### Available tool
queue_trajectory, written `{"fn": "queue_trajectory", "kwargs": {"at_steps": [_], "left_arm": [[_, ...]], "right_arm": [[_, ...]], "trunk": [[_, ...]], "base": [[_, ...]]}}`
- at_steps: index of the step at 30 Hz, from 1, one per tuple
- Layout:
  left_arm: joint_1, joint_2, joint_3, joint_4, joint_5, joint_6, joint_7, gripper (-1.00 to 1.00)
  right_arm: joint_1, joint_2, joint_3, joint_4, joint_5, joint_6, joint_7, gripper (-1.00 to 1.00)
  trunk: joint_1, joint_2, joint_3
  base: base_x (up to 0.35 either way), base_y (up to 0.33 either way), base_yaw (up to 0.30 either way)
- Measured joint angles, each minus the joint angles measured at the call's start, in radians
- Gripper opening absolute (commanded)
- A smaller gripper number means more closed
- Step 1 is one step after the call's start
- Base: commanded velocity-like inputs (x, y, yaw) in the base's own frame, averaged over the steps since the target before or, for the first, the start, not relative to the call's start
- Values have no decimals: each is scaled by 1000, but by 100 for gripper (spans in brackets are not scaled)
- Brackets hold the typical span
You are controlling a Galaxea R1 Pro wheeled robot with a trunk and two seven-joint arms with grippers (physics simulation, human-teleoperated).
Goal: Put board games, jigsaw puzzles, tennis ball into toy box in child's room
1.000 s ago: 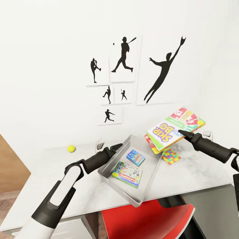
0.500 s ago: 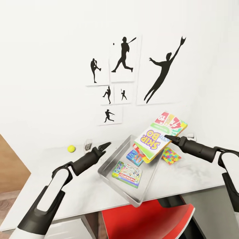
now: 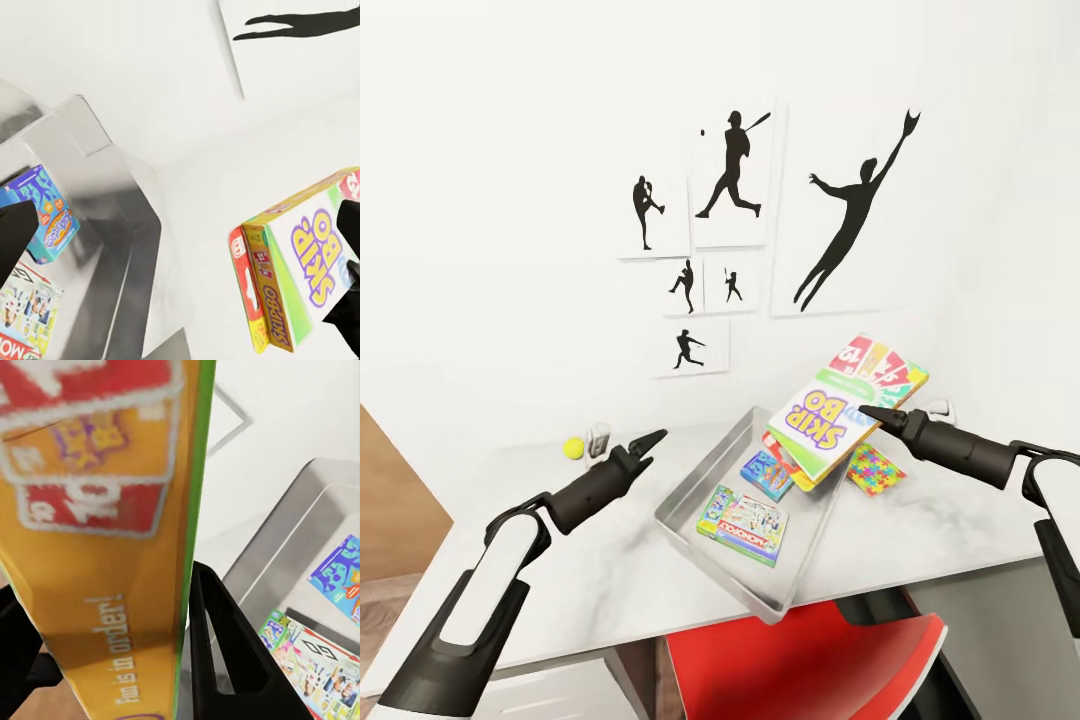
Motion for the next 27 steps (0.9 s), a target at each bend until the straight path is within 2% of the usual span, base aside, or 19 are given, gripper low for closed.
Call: {"fn": "queue_trajectory", "kwargs": {"at_steps": [4,9,12,14,15,16,17,18,19,22,25,26,27], "left_arm": [[1,1,7,0,1,5,0,100],[1,2,11,-1,0,12,0,100],[1,2,13,-2,1,14,0,100],[2,2,14,-2,1,15,0,100],[2,2,14,-2,1,15,0,100],[3,3,17,-2,1,16,-1,100],[4,4,21,-3,1,16,-1,100],[4,4,21,-3,1,16,0,100],[6,4,27,-4,1,17,0,100],[16,6,57,-5,1,27,-1,100],[31,7,102,-8,2,58,-2,100],[38,7,132,-10,1,77,-3,100],[39,7,133,-10,2,78,-2,100]], "right_arm": [[-1,0,3,14,1,0,0,-100],[-10,1,9,96,1,0,0,-100],[-24,2,44,146,-21,0,2,-100],[-37,1,96,172,-49,0,2,-100],[-38,1,97,172,-49,0,2,-100],[-50,1,158,201,-81,3,2,-100],[-59,2,197,223,-97,3,2,-100],[-59,2,195,224,-93,3,1,-100],[-71,3,227,251,-115,3,1,-100],[-129,10,322,357,-142,3,0,-100],[-201,20,421,463,-160,3,1,-100],[-241,26,480,517,-169,3,1,-100],[-243,26,482,518,-168,3,1,-100]], "trunk": [[0,0,0],[0,0,0],[0,0,0],[0,0,0],[0,0,0],[0,0,0],[0,0,0],[0,0,0],[0,0,0],[0,0,0],[0,0,0],[0,0,0],[0,0,0]], "base": [[0,0,0],[0,0,0],[0,0,0],[0,0,0],[0,0,0],[0,0,0],[0,0,0],[0,0,0],[0,0,0],[0,0,0],[0,0,0],[0,0,0],[0,0,0]]}}
